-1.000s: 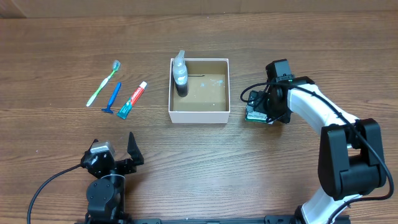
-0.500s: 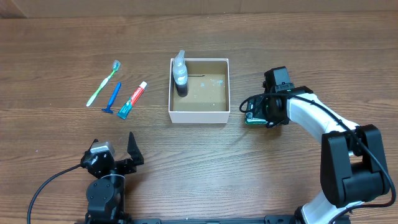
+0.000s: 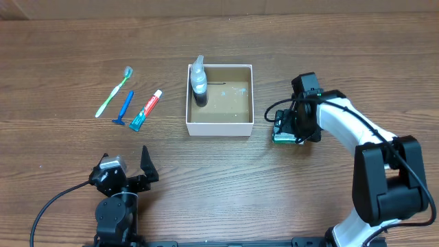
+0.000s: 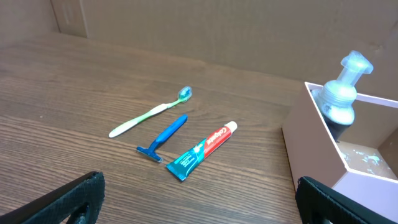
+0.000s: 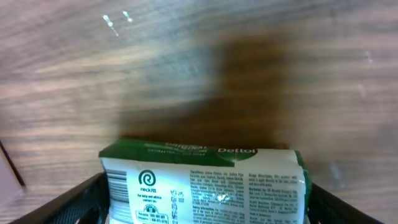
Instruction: Pack container
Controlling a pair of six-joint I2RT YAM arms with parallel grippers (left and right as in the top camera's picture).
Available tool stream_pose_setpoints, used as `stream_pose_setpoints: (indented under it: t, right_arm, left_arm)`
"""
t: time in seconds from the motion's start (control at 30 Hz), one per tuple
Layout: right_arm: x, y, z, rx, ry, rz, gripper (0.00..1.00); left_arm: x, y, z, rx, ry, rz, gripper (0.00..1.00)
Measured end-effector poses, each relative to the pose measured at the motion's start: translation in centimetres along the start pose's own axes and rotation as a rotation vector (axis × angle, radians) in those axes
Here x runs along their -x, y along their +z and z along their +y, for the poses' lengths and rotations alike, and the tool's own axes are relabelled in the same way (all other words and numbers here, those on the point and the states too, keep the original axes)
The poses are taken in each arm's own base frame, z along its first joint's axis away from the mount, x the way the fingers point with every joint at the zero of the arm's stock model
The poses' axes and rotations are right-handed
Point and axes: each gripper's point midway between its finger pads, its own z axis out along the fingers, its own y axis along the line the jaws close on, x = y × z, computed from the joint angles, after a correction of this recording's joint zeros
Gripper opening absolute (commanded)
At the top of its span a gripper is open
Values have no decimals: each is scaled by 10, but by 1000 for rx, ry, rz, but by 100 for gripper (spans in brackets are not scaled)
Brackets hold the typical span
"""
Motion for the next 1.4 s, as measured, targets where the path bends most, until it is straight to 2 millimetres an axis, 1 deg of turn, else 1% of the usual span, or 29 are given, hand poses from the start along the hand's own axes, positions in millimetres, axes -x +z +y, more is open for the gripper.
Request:
stream_pose_setpoints:
  t: [0.1, 0.23, 0.37, 0.43, 0.5, 0.53, 0.6, 0.73, 0.8, 0.87, 1.0, 1.1, 1.13, 1.17, 1.2, 1.4]
  right_arm:
    - [3, -17, 2, -17, 15, 34, 88]
    - [27, -59, 15, -1, 22, -7, 88]
    - [42, -90, 24, 15, 10, -47, 88]
    - [45, -101, 24, 10, 8, -58, 88]
    - [41, -104, 19, -14, 34, -44, 88]
    - [36, -103, 14, -39, 73, -25, 91]
    - [29, -102, 7, -75, 157, -6, 93]
    - [21, -93, 0, -110, 362, 7, 92]
    - [14, -83, -2, -132, 479, 18, 92]
    - [10, -68, 3, -133, 562, 7, 91]
    - [4, -42, 21, -103, 626, -29, 90]
    - [0, -26, 31, -83, 661, -47, 89]
    - [0, -24, 32, -79, 663, -49, 89]
    - [-4, -15, 33, -71, 692, -55, 89]
    - [-6, -10, 31, -71, 710, -56, 89]
    - [-13, 6, 21, -77, 774, -55, 89]
  left_arm:
    - [0, 0, 0, 0, 0, 0, 100]
    - [0, 0, 0, 0, 0, 0, 100]
    - [0, 0, 0, 0, 0, 0, 100]
    - [0, 0, 0, 0, 0, 0, 100]
    - [0, 0, 0, 0, 0, 0, 100]
    - [0, 0, 0, 0, 0, 0, 100]
    - [0, 0, 0, 0, 0, 0, 100]
    - [0, 0, 0, 0, 0, 0, 100]
    - [0, 0, 0, 0, 0, 0, 100]
    - [0, 0, 0, 0, 0, 0, 100]
    - [0, 0, 0, 0, 0, 0, 100]
    - [0, 0, 0, 0, 0, 0, 100]
    - [0, 0, 0, 0, 0, 0, 100]
    - [0, 0, 0, 0, 0, 0, 100]
    - [0, 0, 0, 0, 0, 0, 100]
    - [0, 0, 0, 0, 0, 0, 100]
